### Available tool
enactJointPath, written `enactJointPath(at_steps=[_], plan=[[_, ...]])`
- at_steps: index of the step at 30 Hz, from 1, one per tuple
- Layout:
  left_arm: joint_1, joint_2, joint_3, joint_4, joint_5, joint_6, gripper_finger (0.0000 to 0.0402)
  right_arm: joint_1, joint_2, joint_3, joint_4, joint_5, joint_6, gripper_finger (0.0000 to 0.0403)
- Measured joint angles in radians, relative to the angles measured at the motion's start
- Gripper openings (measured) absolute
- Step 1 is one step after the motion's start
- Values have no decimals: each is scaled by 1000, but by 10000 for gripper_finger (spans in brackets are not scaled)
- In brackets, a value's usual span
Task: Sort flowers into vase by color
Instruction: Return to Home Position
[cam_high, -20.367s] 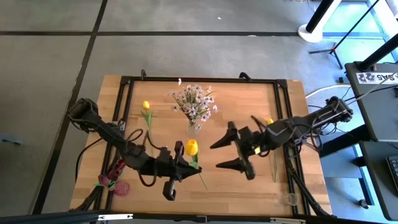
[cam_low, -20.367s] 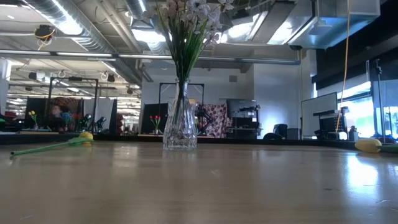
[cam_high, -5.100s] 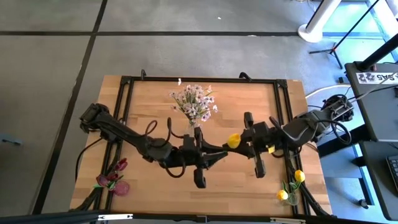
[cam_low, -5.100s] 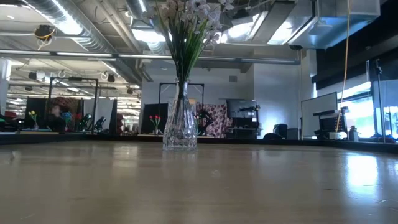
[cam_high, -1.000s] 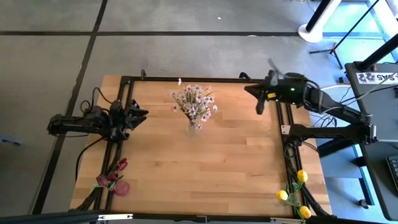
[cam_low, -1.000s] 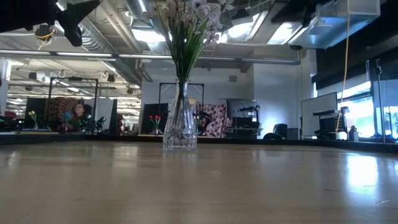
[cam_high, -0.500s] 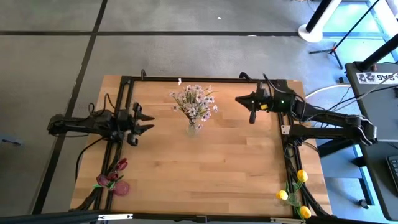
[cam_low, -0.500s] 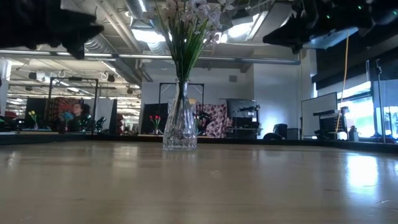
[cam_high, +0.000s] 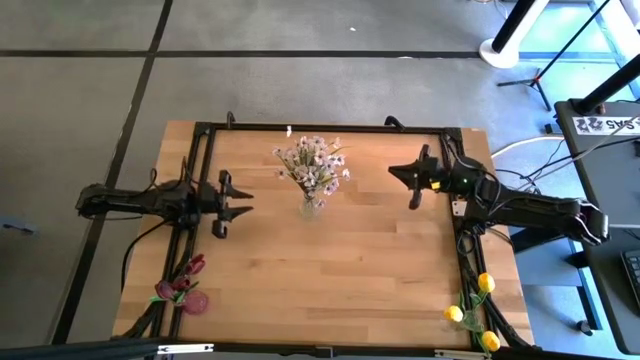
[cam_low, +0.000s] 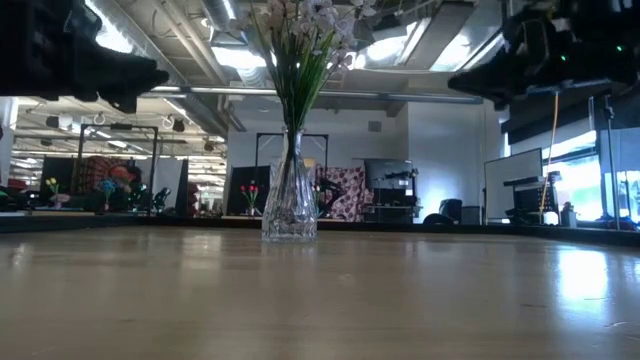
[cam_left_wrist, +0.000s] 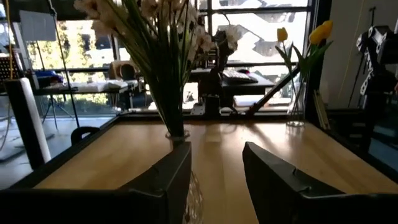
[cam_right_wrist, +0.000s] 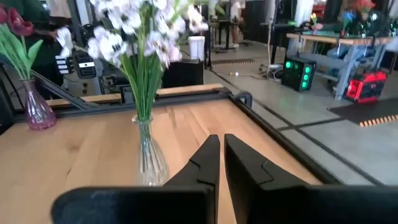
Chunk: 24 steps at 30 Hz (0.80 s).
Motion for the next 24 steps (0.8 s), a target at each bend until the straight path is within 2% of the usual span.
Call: enactJointPath(at_steps=[5,16,24], plan=[[0,0,0,-51,0,-29,143,0,-93,-89,-1,35,61,24],[0,0,0,-61,-1,-50,143,0,-327,-262,-3,26,148,24],[0,0,0,-59,-4,-50,143,0,-459,-276,-102,10,119,24]])
